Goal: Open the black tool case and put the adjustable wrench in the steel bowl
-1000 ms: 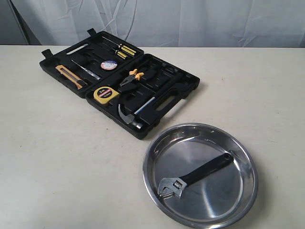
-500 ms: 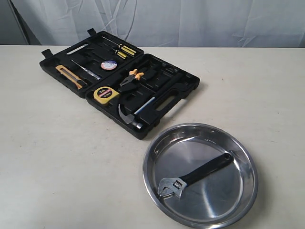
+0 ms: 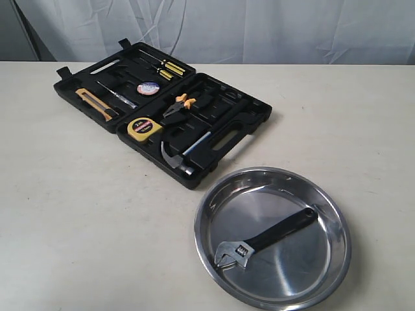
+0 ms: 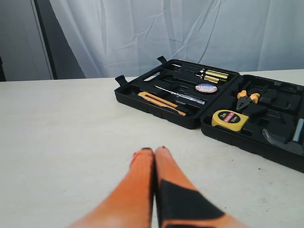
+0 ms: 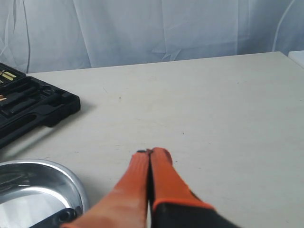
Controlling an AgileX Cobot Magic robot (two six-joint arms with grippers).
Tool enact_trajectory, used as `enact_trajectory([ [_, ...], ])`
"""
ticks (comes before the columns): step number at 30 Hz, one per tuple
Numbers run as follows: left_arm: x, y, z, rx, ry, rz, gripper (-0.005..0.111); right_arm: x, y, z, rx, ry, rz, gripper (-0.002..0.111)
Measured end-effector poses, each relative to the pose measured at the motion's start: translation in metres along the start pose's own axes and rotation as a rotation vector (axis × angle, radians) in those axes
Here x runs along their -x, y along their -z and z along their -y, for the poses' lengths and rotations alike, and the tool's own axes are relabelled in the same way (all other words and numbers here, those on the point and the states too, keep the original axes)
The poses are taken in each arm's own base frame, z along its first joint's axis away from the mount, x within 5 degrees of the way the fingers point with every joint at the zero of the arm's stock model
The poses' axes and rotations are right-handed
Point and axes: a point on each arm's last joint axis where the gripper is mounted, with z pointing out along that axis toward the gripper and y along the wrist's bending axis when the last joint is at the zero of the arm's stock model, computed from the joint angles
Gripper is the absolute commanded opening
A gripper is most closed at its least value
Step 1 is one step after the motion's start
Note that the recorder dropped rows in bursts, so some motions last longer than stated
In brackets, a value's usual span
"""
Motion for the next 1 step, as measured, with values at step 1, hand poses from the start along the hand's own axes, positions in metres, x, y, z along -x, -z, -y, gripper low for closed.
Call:
enact_trajectory([
  [1, 0.0, 0.0, 0.0, 0.0, 0.0, 0.0, 0.0, 0.0, 0.0, 0.0, 0.0, 0.0, 0.0, -0.001],
])
